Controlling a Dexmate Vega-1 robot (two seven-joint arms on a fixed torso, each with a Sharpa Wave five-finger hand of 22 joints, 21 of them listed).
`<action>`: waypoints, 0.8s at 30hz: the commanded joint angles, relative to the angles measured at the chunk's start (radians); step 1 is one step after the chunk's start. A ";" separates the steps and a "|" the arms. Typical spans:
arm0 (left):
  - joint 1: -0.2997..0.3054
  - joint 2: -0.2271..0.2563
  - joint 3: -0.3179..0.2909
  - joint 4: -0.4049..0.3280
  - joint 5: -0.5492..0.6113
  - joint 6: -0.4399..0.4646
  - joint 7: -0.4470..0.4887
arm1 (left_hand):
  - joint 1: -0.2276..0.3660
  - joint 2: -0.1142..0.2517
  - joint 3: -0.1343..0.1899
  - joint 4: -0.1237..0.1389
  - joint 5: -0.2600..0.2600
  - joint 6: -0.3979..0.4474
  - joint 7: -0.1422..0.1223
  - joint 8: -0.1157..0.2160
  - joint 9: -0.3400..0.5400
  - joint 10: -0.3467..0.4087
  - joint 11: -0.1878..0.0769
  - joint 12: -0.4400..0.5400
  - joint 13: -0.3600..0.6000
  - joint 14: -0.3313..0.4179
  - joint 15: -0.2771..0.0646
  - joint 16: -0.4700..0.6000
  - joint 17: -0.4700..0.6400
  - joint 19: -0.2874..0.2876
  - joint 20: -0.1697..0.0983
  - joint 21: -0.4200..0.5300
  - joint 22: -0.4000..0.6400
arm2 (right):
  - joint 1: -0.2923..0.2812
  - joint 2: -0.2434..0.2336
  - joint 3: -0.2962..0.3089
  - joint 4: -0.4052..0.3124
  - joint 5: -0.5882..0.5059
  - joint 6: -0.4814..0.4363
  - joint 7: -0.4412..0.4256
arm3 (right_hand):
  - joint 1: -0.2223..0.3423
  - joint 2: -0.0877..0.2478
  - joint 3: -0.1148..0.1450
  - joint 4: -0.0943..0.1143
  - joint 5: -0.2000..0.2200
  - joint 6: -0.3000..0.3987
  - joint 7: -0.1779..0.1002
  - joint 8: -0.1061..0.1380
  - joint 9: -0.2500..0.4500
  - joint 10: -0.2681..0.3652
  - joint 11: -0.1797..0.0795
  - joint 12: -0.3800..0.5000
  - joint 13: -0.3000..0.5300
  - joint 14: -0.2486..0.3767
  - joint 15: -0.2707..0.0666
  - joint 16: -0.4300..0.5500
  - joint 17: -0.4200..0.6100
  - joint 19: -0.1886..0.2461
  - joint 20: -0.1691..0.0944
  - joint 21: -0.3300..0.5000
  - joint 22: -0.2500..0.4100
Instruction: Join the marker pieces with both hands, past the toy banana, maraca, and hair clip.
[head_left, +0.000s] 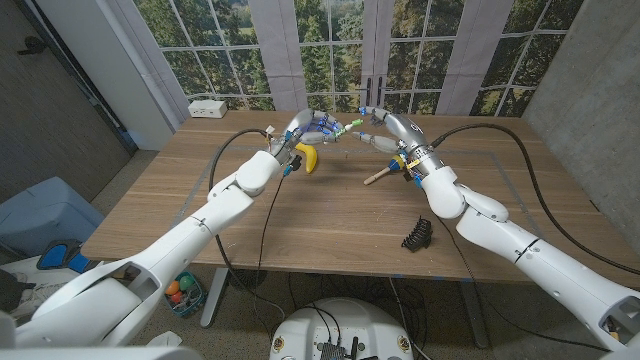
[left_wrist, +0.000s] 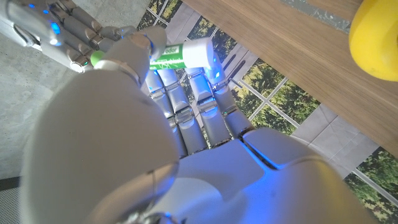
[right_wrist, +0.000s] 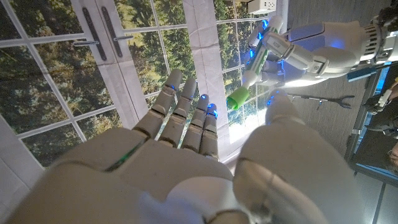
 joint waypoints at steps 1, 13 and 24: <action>-0.002 -0.029 -0.001 0.039 -0.046 -0.029 -0.004 | 0.002 0.013 0.098 0.091 0.006 0.005 0.000 0.006 0.002 0.093 -0.089 0.004 0.002 0.172 -0.195 0.000 0.003 -0.006 -0.108 0.006 0.004 | 0.017 0.023 0.046 0.098 0.315 0.202 0.165 | -0.065 0.000 -0.018 0.023 -0.003 -0.032 -0.001 0.003 -0.001 -0.023 0.027 -0.017 -0.021 -0.055 -0.025 -0.036 -0.033 -0.028 0.008 -0.017 -0.001; -0.011 -0.043 0.022 0.055 -0.072 -0.031 -0.054 | 0.002 0.013 0.100 0.091 0.005 0.006 -0.001 0.004 0.003 0.093 -0.089 0.004 0.004 0.172 -0.195 -0.005 0.004 -0.005 -0.107 0.007 0.004 | 0.058 0.111 0.044 0.211 0.570 0.326 0.340 | -0.328 0.146 -0.051 0.171 0.011 -0.055 -0.001 0.002 -0.012 -0.051 0.037 -0.027 -0.127 -0.200 -0.022 -0.094 -0.156 -0.139 -0.060 -0.102 -0.011; -0.014 -0.046 0.038 0.050 -0.072 -0.020 -0.073 | 0.001 0.013 0.101 0.091 0.005 0.009 -0.001 0.002 0.002 0.093 -0.087 0.003 0.004 0.171 -0.195 -0.009 0.005 -0.006 -0.106 0.006 0.003 | 0.067 0.162 0.042 0.228 0.557 0.329 0.322 | -0.380 0.191 -0.032 0.206 0.027 -0.066 -0.012 0.000 -0.014 -0.073 0.024 -0.030 -0.167 -0.247 -0.036 -0.098 -0.210 -0.179 -0.088 -0.137 -0.014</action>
